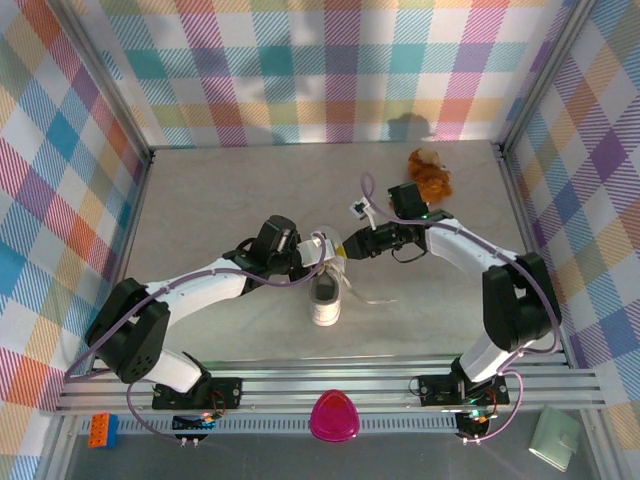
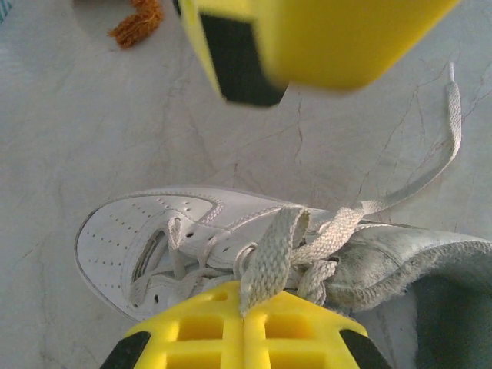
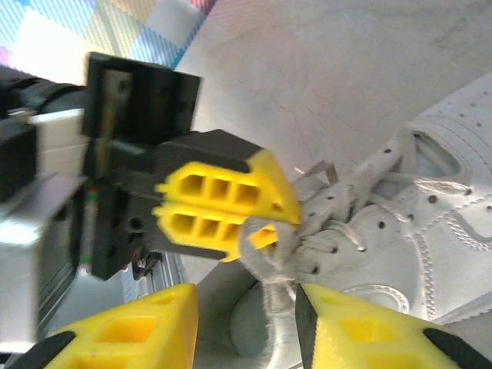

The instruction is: Tie the shoes

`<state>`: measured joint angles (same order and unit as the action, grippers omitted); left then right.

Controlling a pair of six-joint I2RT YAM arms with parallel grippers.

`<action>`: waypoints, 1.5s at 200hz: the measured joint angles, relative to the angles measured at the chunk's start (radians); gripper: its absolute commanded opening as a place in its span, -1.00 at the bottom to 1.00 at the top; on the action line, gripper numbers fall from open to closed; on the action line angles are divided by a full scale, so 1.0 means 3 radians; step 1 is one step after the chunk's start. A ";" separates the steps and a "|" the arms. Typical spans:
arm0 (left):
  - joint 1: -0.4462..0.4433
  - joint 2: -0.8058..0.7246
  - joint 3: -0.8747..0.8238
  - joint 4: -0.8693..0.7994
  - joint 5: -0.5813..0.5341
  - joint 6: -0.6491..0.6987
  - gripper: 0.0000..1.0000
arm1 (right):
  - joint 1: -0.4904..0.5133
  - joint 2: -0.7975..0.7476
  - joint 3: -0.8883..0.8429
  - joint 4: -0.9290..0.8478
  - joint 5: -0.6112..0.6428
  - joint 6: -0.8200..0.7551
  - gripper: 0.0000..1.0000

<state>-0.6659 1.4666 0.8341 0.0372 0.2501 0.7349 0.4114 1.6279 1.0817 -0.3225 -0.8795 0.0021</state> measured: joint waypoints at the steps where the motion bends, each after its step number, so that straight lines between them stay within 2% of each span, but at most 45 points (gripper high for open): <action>1: -0.0003 0.0000 -0.0001 0.0000 -0.0003 0.0004 -1.00 | 0.0000 0.0018 0.0004 0.0009 0.0000 0.0009 -0.23; 44: -0.0046 -0.0043 -0.0003 -0.0003 -0.0029 0.0062 -1.00 | 0.0000 0.0423 0.0093 0.0179 -0.0144 0.0225 -0.26; 133: -0.0048 -0.0052 -0.0003 -0.0004 -0.0029 0.0108 -1.00 | 0.0010 0.0645 0.0245 0.0103 -0.0632 0.0140 -0.28; 300: -0.0050 -0.0052 0.0000 -0.0027 -0.0028 0.0148 -1.00 | 0.0103 0.0894 0.0465 -0.0235 -0.0690 -0.0128 -0.30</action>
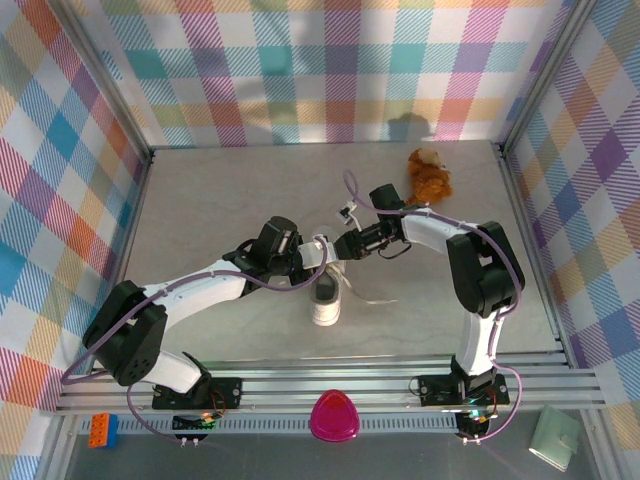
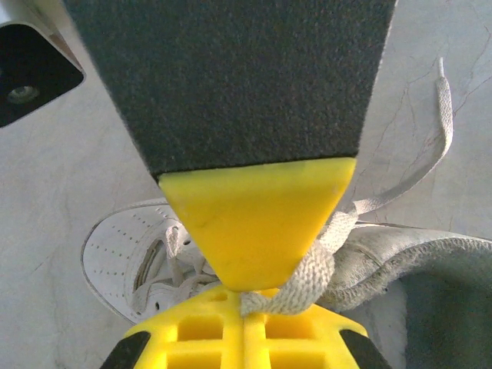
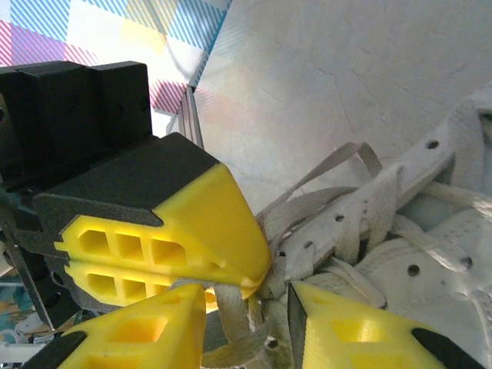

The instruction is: Tie the shoes

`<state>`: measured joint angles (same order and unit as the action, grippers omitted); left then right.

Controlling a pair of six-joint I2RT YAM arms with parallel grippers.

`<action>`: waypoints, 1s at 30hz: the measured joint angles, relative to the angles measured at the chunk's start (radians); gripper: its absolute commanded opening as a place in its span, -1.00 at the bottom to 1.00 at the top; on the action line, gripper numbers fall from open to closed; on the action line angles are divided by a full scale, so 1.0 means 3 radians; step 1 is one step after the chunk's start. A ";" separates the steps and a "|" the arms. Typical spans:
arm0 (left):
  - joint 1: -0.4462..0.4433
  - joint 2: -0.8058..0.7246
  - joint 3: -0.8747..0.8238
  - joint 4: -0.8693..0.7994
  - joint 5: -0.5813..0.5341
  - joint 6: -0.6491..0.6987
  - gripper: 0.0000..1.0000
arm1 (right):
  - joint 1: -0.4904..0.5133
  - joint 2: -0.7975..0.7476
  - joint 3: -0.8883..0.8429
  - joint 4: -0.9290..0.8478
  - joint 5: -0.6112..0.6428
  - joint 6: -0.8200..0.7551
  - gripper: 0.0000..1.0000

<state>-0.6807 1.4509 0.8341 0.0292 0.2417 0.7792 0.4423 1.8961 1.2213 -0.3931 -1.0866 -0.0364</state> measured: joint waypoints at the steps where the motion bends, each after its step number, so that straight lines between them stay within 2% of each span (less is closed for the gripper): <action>1: 0.0000 0.0000 0.0000 -0.0001 -0.0001 0.0000 -1.00 | 0.0011 0.0017 0.0024 -0.0018 0.0000 -0.0015 -0.30; 5: 0.0001 0.0000 0.0000 -0.0025 -0.0003 0.0003 -1.00 | 0.0020 0.0053 0.0060 -0.0097 -0.0015 -0.0057 -0.32; 7: 0.0001 0.0000 0.0000 -0.0036 -0.0003 0.0008 -1.00 | 0.0022 0.0076 0.0076 -0.0134 -0.0034 -0.0107 -0.41; 12: 0.0001 0.0000 0.0001 -0.0072 -0.0033 0.0010 -0.98 | 0.0036 0.0089 0.0107 -0.0219 -0.0060 -0.0200 -1.00; 16: -0.0001 0.0000 0.0004 -0.0093 -0.0070 0.0009 -0.73 | 0.0043 0.0084 0.0098 -0.0191 -0.0022 -0.0216 -1.00; 22: -0.0003 -0.0089 0.0004 -0.0098 -0.0141 -0.0031 -0.25 | 0.0058 -0.0139 -0.0141 0.0042 0.0298 -0.0117 -1.00; 28: -0.0018 -0.0490 -0.0083 -0.0102 -0.0167 -0.0203 -0.16 | 0.0058 -0.0359 -0.0346 0.0277 0.0608 -0.0003 -1.00; 30: -0.0014 -0.0687 -0.0144 -0.0107 -0.0211 -0.0362 -0.07 | 0.0058 -0.0422 -0.0385 0.0346 0.0699 0.0014 -1.00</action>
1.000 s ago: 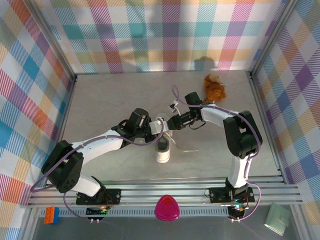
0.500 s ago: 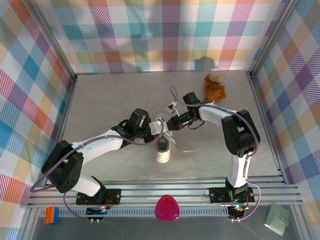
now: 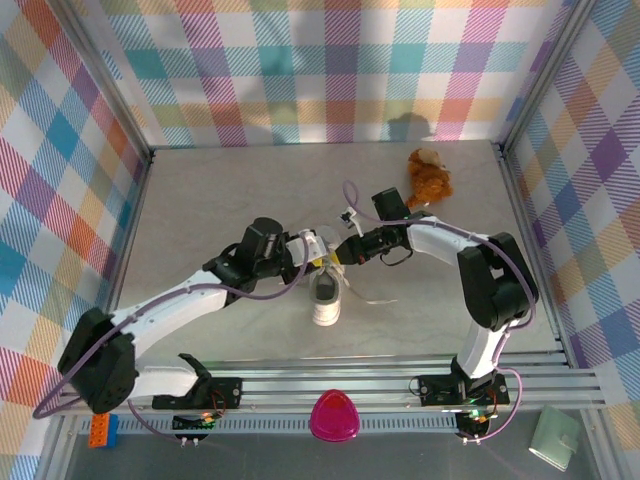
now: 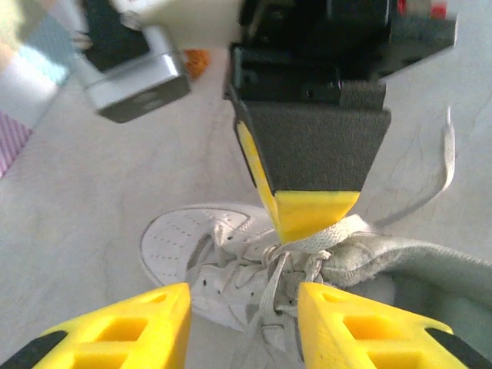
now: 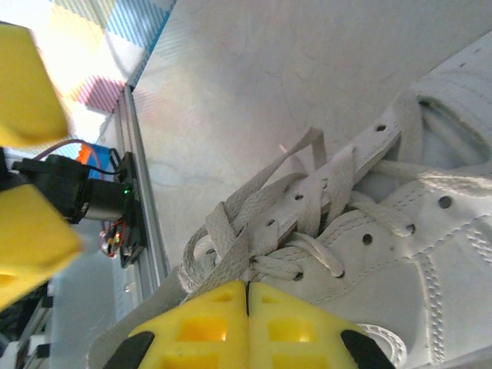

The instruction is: Tie the shoes

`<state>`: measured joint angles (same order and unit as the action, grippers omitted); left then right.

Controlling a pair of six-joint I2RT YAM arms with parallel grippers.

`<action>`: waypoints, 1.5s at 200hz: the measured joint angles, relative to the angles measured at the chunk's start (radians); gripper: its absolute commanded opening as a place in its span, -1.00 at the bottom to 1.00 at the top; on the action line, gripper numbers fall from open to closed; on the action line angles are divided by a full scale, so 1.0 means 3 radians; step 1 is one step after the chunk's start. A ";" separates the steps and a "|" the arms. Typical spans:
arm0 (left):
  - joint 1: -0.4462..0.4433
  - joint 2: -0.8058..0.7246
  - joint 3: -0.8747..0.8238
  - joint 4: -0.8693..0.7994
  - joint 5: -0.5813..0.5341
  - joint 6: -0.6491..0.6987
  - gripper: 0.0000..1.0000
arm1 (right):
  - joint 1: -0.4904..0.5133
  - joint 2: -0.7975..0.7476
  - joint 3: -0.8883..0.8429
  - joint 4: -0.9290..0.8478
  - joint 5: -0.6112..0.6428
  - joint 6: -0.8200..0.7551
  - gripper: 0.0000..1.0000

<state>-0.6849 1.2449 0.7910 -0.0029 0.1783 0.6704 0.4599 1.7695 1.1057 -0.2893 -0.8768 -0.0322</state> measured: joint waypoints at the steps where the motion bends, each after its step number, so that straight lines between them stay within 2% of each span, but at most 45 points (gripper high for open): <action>1: 0.0000 0.0000 0.0000 0.0000 0.0000 0.0000 -0.06 | 0.0000 -0.0003 -0.0001 0.0005 0.0004 0.0003 -1.00; 21: 0.0060 -0.0238 -0.0033 -0.0039 -0.0089 -0.0356 -0.01 | 0.0009 -0.0043 -0.0009 0.0061 0.0081 0.0019 -1.00; 48: 0.0376 -0.0413 -0.0080 -0.0098 -0.0100 -0.0983 -0.01 | 0.0015 -0.0046 -0.0009 0.0074 0.0145 0.0032 -1.00; 84: 0.0725 -0.0247 -0.0366 -0.0071 0.0066 -0.1562 0.00 | 0.0018 -0.0046 -0.0009 0.0065 0.0187 0.0032 -1.00; 165: 0.0774 0.0820 -0.0277 0.0231 0.0623 -0.1914 -0.06 | 0.0022 -0.0046 0.0037 -0.0075 0.0333 0.0032 -1.00; 258: 0.0916 0.1405 -0.0233 0.0758 0.1096 -0.2375 -0.07 | 0.0022 -0.0046 0.0117 -0.0186 0.0393 0.0006 -1.00; 266: 0.0919 0.1450 -0.0226 0.0800 0.1138 -0.2401 -0.11 | 0.0022 -0.0046 0.0125 -0.0188 0.0394 0.0004 -1.00; 280: 0.0941 0.1506 -0.0225 0.0857 0.1233 -0.2447 -0.34 | 0.0022 -0.0043 0.0137 -0.0200 0.0398 0.0004 -1.00; 300: 0.0998 0.1562 -0.0221 0.0951 0.1390 -0.2546 -0.89 | 0.0024 -0.0042 0.0141 -0.0217 0.0427 0.0005 -1.00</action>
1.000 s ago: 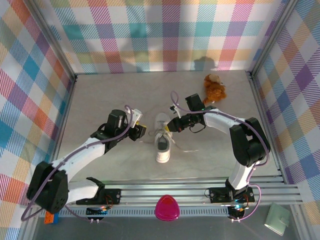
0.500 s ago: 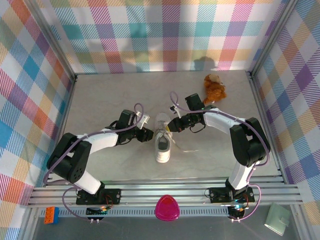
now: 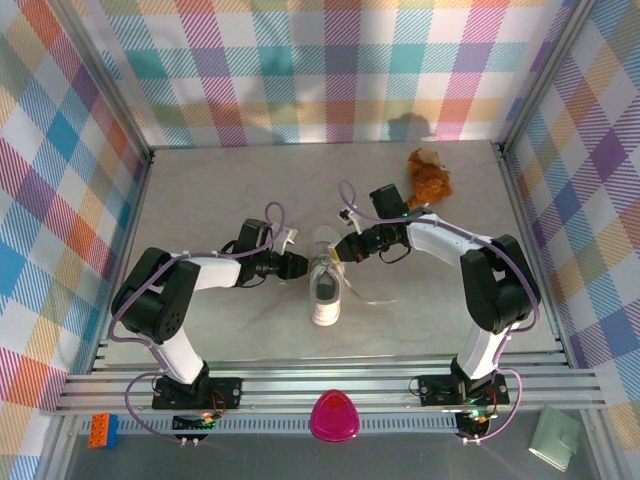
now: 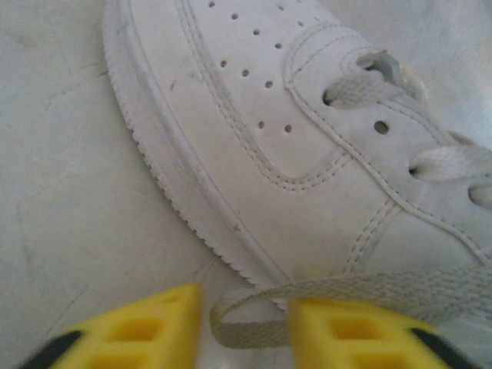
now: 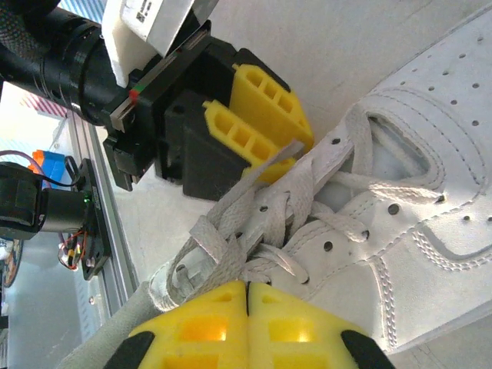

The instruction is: Tie the shoes

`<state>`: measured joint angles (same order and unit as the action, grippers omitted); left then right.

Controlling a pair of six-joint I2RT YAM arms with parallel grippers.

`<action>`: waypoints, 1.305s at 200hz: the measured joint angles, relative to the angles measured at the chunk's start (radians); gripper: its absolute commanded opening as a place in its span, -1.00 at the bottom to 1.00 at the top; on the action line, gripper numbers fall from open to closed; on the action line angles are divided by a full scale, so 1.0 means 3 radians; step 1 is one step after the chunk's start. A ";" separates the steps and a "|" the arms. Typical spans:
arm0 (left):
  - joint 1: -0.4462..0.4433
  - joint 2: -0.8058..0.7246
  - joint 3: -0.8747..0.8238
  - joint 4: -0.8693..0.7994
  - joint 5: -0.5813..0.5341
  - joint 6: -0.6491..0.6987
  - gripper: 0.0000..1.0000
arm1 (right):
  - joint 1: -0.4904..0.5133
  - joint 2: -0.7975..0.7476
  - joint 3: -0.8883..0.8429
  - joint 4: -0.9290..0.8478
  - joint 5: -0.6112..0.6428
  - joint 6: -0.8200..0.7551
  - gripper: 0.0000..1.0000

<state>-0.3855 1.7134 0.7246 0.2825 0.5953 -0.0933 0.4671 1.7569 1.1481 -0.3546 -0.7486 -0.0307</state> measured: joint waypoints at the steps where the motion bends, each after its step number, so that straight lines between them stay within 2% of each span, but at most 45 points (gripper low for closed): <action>1: 0.0005 0.0001 -0.0001 0.0008 0.0013 -0.0006 -0.92 | 0.0000 0.0000 0.0001 -0.0004 0.0004 0.0000 -1.00; 6: 0.0024 0.0001 -0.0001 0.0019 0.0041 -0.0038 -1.00 | 0.0000 0.0000 0.0004 -0.0011 0.0017 0.0000 -1.00; 35: 0.0122 -0.0196 -0.0034 -0.0005 0.0139 -0.0092 -1.00 | 0.0013 0.0000 0.0053 -0.0055 0.0122 0.0003 -1.00; 77: 0.0126 -0.1124 -0.0018 -0.0539 0.0103 0.0107 -1.00 | 0.0018 0.0000 0.0141 -0.0103 0.0272 -0.0001 -1.00; 104: -0.0070 -0.1607 0.0098 -0.0969 -0.0045 0.0257 -1.00 | 0.0031 0.0020 0.0304 -0.0206 0.0346 -0.0025 -1.00; 129: -0.0544 -0.1809 0.0184 -0.1203 -0.0282 0.0301 -1.00 | 0.0072 0.0116 0.0529 -0.0289 0.0397 -0.0065 -1.00; 154: -0.1071 -0.1757 0.0312 -0.1287 -0.0515 0.0275 -1.00 | 0.0145 0.0275 0.0764 -0.0418 0.0431 -0.0179 -1.00; 194: -0.1616 -0.1343 0.0631 -0.1193 -0.0778 0.0203 -1.00 | 0.0239 0.0532 0.1174 -0.0623 0.0464 -0.0371 -1.00; 227: -0.1859 -0.0941 0.0745 -0.0965 -0.0924 0.0136 -1.00 | 0.0291 0.0711 0.1511 -0.0732 0.0450 -0.0479 -1.00; 261: -0.1958 -0.0593 0.0745 -0.0731 -0.1092 0.0034 -1.00 | 0.0346 0.0825 0.1653 -0.0819 0.0388 -0.0565 -1.00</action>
<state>-0.9730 1.5356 0.9482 0.0631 0.2676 -0.0830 0.5709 2.0045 1.6440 -0.6003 -0.6323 -0.2001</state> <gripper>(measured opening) 0.057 0.059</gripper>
